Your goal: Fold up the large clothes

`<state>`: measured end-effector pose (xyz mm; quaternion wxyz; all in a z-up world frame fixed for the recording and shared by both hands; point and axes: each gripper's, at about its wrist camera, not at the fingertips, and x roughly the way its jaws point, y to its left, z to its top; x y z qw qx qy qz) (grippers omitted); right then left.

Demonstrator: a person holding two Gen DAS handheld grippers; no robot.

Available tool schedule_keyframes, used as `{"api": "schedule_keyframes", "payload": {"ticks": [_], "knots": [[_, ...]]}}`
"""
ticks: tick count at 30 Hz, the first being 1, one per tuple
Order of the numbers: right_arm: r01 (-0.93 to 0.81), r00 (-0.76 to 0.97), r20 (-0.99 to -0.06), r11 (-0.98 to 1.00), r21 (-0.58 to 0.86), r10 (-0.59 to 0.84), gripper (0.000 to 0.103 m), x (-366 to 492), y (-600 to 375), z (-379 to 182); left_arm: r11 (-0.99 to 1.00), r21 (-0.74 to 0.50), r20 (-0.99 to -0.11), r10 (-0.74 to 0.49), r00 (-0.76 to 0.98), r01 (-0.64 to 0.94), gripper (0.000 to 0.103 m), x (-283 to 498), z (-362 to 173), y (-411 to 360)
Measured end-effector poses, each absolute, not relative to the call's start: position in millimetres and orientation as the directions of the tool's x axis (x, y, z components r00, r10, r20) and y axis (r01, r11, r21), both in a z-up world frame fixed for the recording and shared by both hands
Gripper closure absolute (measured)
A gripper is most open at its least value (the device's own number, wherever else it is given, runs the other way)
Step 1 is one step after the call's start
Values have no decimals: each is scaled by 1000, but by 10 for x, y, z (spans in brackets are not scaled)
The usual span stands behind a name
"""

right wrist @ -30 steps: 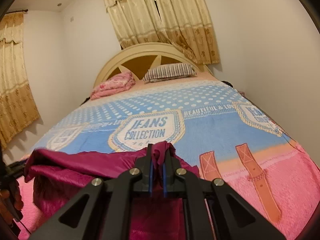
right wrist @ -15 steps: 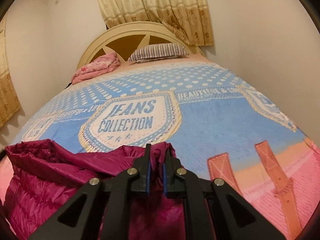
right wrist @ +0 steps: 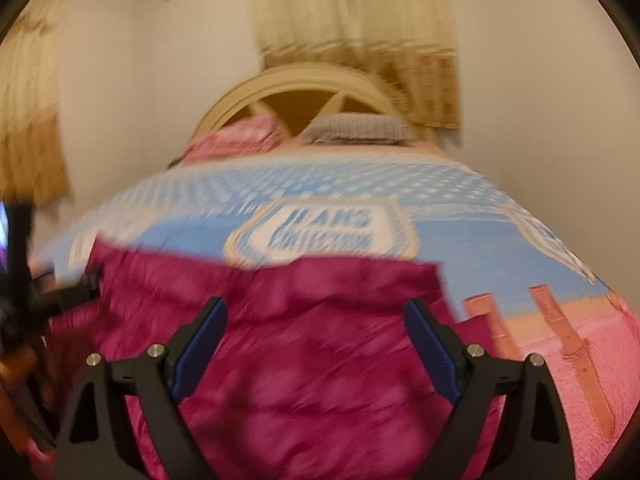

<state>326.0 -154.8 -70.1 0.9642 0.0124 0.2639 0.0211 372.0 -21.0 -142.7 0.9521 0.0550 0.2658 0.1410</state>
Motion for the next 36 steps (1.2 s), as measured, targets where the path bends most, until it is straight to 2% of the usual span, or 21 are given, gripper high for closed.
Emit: {"api": "schedule_keyframes", "payload": {"ticks": [3,8,12,21,28,36], "knots": [[-36,823,-567,999,-15,21,12,3523,-1452,-923,949,222,-494,308,813,-224,10,3800,-1467,-346],[22,760,-650,1000,-9,-22,14,3829,-1637,-1149,950,232,-588,308,748,-209,10,4141,-1778,-353],[46,740,-672,999,7,-29,14,3790,-1742,-1330,955,219,-616,293,731,-199,10,4253,-1951,-371],[85,723,-690,996,37,-36,14,3713,-1790,-1394,943,301,-615,307,726,-144,10,4351,-2045,-567],[103,692,-719,995,3,-70,12,3753,-1765,-1439,965,231,-672,251,697,-125,8,4426,-2109,-459],[108,654,-753,994,-10,-78,9,3836,-1757,-1519,969,215,-709,239,663,-120,5,4478,-2191,-421]]}}
